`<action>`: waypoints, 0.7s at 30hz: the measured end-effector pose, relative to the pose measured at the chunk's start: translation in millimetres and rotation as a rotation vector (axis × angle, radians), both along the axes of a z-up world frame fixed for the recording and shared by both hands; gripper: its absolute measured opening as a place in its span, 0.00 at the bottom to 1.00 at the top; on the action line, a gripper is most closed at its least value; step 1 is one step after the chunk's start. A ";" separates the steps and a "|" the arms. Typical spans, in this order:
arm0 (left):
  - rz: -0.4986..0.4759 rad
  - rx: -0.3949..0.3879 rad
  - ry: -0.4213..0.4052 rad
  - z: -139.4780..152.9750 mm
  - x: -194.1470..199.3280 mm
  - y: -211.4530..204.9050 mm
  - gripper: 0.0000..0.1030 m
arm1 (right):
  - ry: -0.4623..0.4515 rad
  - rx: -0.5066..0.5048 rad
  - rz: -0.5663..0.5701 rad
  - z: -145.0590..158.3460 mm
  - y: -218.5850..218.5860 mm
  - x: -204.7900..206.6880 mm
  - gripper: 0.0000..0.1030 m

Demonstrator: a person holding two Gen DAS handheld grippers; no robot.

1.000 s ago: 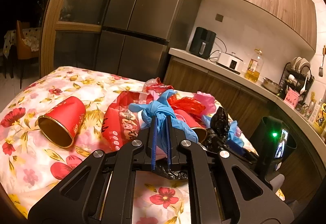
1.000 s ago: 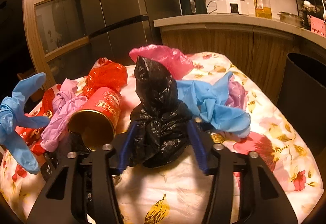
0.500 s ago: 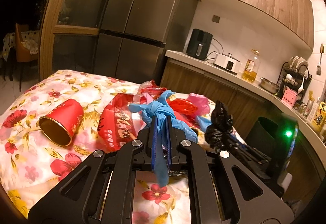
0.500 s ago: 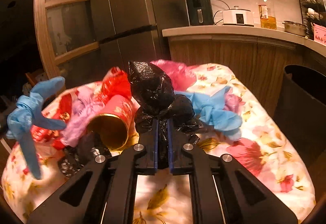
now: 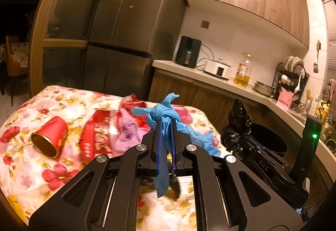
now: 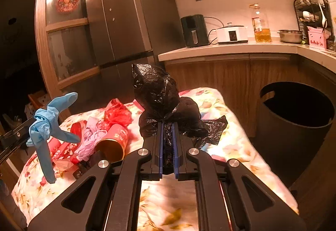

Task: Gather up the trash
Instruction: 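Carry the black bag to the black bin and open the right tool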

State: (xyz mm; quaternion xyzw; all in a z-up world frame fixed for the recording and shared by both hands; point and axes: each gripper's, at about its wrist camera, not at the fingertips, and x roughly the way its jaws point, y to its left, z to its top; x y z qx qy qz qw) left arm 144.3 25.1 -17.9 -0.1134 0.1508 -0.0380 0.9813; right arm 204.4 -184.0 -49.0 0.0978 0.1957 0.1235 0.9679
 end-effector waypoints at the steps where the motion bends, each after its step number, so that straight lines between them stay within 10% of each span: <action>1: -0.012 0.006 -0.003 1.6 0.6 -6.7 0.06 | -0.007 0.000 -0.008 1.4 -4.9 -2.0 0.08; 21: -0.361 0.028 -0.065 21.5 87.4 -185.2 0.06 | -0.103 -0.009 -0.358 23.8 -147.8 3.6 0.08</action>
